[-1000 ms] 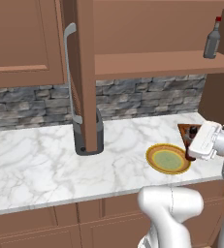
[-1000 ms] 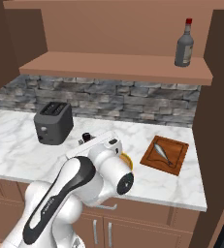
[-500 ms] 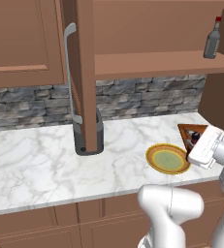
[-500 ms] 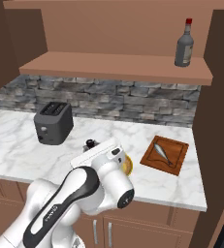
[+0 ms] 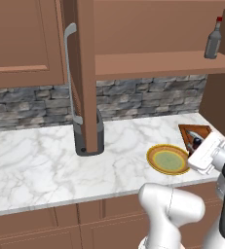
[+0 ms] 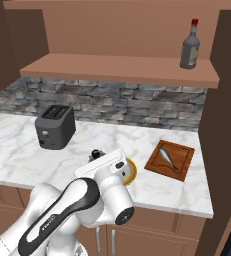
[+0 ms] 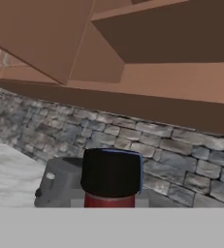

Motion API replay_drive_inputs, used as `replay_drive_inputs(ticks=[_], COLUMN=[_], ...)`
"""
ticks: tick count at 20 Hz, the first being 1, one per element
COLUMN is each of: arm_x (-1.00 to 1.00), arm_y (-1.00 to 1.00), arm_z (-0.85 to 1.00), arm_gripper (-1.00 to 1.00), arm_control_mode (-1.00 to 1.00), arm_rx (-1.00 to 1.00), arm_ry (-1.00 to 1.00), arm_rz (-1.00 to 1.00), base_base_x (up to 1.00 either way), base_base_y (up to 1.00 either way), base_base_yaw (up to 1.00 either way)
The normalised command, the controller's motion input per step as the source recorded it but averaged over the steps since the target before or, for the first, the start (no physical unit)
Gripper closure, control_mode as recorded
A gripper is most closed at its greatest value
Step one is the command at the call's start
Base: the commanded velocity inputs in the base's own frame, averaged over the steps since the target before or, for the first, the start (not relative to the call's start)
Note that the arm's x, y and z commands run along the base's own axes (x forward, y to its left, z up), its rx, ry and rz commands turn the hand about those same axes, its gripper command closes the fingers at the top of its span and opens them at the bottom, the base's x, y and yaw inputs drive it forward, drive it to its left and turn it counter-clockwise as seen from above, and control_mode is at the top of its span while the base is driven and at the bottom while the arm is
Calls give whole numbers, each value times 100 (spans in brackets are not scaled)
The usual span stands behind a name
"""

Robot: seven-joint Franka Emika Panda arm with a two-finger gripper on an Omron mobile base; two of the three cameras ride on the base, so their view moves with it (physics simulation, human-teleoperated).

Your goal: Pick the fish from the plate and place it on the cutting board. Then pick the condiment bottle from the cabinet and place it next to the cutting board.

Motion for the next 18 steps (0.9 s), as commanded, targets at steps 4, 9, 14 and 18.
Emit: replay_drive_inputs(ticks=[4,9,14,18], arm_x=[19,10,1,0], arm_y=[-23,-32,-40,-38], arm_z=[-10,-12,-5,0], arm_gripper=[100,100,100,100], arm_control_mode=[-100,-100,-100,-100], arm_rx=[0,0,0,0], arm_ry=[0,0,0,0], arm_rz=[-4,-3,0,0], base_base_x=[0,0,0,0], base_base_y=[0,0,0,0], base_base_yaw=[0,0,0,0])
